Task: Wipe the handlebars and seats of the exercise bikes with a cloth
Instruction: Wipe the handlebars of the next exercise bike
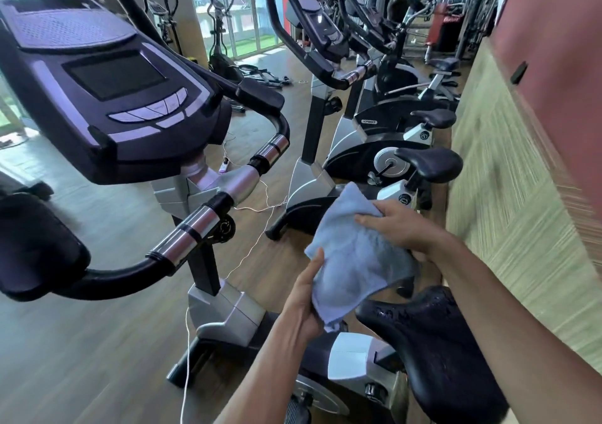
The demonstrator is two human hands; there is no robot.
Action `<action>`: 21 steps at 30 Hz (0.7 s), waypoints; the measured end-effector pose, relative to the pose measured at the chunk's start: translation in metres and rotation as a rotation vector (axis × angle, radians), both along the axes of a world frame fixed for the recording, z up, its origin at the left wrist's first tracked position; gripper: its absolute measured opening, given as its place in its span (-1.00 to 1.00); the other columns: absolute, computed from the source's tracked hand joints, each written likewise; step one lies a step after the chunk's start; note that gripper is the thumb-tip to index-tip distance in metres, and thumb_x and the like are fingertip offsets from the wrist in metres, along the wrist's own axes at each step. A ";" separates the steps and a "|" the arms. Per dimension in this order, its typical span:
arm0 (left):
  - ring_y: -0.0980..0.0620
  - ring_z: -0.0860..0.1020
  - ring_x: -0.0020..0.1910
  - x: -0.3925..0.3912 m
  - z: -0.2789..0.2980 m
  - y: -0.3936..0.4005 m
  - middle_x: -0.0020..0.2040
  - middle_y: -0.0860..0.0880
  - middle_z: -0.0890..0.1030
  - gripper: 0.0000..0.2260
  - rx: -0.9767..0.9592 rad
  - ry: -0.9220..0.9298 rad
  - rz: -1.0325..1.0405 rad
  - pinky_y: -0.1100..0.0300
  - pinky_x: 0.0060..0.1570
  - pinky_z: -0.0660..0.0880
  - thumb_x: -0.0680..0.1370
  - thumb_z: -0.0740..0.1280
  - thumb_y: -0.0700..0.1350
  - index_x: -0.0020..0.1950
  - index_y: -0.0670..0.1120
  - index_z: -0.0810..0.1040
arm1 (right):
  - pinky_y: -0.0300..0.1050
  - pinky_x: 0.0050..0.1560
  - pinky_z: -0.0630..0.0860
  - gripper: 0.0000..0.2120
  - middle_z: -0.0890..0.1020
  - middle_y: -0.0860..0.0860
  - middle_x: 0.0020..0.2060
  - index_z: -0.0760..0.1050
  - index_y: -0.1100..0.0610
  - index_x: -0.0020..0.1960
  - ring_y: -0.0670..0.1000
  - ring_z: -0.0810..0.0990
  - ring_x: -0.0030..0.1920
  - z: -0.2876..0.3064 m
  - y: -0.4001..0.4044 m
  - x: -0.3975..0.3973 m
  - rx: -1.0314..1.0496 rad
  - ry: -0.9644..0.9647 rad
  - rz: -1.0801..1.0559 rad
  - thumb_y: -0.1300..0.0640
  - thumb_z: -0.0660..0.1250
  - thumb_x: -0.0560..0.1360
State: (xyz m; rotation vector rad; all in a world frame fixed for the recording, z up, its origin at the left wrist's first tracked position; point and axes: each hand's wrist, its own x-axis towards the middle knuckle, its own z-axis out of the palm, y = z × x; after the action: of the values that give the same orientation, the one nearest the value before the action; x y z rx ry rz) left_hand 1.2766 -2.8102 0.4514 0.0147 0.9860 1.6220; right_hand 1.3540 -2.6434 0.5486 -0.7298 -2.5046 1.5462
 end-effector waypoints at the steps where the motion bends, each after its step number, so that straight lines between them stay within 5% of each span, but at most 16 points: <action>1: -0.13 0.59 -0.56 0.001 -0.001 -0.001 -0.35 -0.22 0.66 -0.47 0.043 -0.072 0.041 0.21 -0.69 0.43 0.59 0.22 0.24 -0.05 -0.22 0.68 | -0.23 -0.18 0.62 -0.88 0.75 -0.02 -0.14 0.63 0.11 0.06 -0.08 0.72 -0.16 0.008 -0.001 0.001 -0.100 0.056 0.037 0.17 0.31 0.66; 4: -0.30 0.71 -0.13 -0.005 -0.006 -0.005 0.07 -0.32 0.69 -0.40 0.181 -0.202 0.154 -0.13 -0.24 0.67 0.53 0.30 0.25 0.36 -0.18 0.60 | -0.23 -0.17 0.61 -0.85 0.75 0.02 -0.09 0.61 0.19 0.14 0.00 0.74 -0.10 0.025 0.001 0.003 -0.249 0.067 0.162 0.20 0.30 0.65; 6: -0.32 0.63 0.19 -0.007 -0.004 -0.003 0.32 -0.32 0.59 -0.42 0.212 -0.160 0.138 -0.22 0.26 0.54 0.61 0.31 0.19 0.45 -0.22 0.52 | -0.13 -0.15 0.64 -0.85 0.74 0.10 -0.07 0.61 0.21 0.11 0.05 0.73 -0.10 0.027 0.007 -0.001 -0.191 0.003 0.141 0.18 0.31 0.65; 7: -0.30 0.62 0.22 -0.006 -0.004 -0.001 0.33 -0.31 0.58 -0.46 0.202 -0.125 0.142 -0.18 0.32 0.51 0.63 0.31 0.15 0.41 -0.24 0.55 | -0.03 -0.09 0.66 -0.85 0.74 0.14 -0.05 0.62 0.23 0.07 0.09 0.73 -0.09 0.026 0.010 -0.003 -0.105 -0.039 0.105 0.16 0.32 0.65; 10: -0.17 0.70 -0.07 -0.009 -0.002 0.011 0.07 -0.24 0.72 -0.60 0.030 -0.019 0.284 0.03 -0.10 0.64 0.60 0.37 0.10 0.15 -0.23 0.69 | -0.01 -0.17 0.49 -0.76 0.62 0.14 -0.22 0.53 0.24 -0.13 0.10 0.59 -0.21 0.013 0.010 -0.016 0.238 -0.190 -0.026 0.11 0.31 0.64; 12: -0.13 0.68 -0.14 -0.007 -0.003 0.017 -0.02 -0.21 0.73 -0.61 -0.024 0.005 0.351 0.04 -0.13 0.57 0.60 0.38 0.08 0.17 -0.23 0.67 | -0.07 -0.25 0.39 -0.75 0.57 0.06 -0.25 0.51 0.23 -0.13 0.07 0.53 -0.22 0.001 -0.002 -0.026 0.401 -0.225 -0.078 0.10 0.26 0.65; 15: -0.18 0.71 0.01 -0.002 -0.001 0.024 0.09 -0.23 0.71 -0.64 0.012 0.053 0.454 -0.01 0.02 0.65 0.61 0.37 0.03 0.22 -0.24 0.64 | 0.05 0.04 0.50 -0.76 0.62 0.21 0.13 0.48 0.18 0.19 0.26 0.59 0.15 -0.012 -0.038 -0.030 0.563 -0.206 -0.087 0.06 0.15 0.67; 18: -0.12 0.61 0.31 0.006 0.011 0.022 0.26 -0.12 0.67 -0.58 0.179 0.042 0.452 -0.07 0.37 0.46 0.63 0.24 0.20 0.29 -0.06 0.64 | 0.17 0.56 0.15 -0.42 0.09 0.27 0.62 -0.04 0.17 0.65 0.30 0.09 0.61 -0.023 -0.087 -0.028 0.467 -0.292 0.085 -0.01 0.03 0.72; 21: -0.02 0.56 0.35 0.005 0.015 0.018 0.33 0.04 0.62 -0.44 0.291 -0.019 0.405 -0.02 0.33 0.43 0.50 0.32 0.35 0.42 0.09 0.52 | 0.17 0.58 -0.25 -0.41 -0.31 0.11 0.63 -0.22 -0.02 0.68 0.18 -0.39 0.60 -0.030 -0.109 -0.023 0.300 -0.293 0.180 0.04 -0.05 0.72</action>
State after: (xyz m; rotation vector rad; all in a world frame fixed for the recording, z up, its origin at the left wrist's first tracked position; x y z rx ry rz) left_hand 1.2814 -2.7926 0.4664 -0.0025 0.7612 2.1240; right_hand 1.3310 -2.7522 0.5181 -0.7473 -3.0013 1.1339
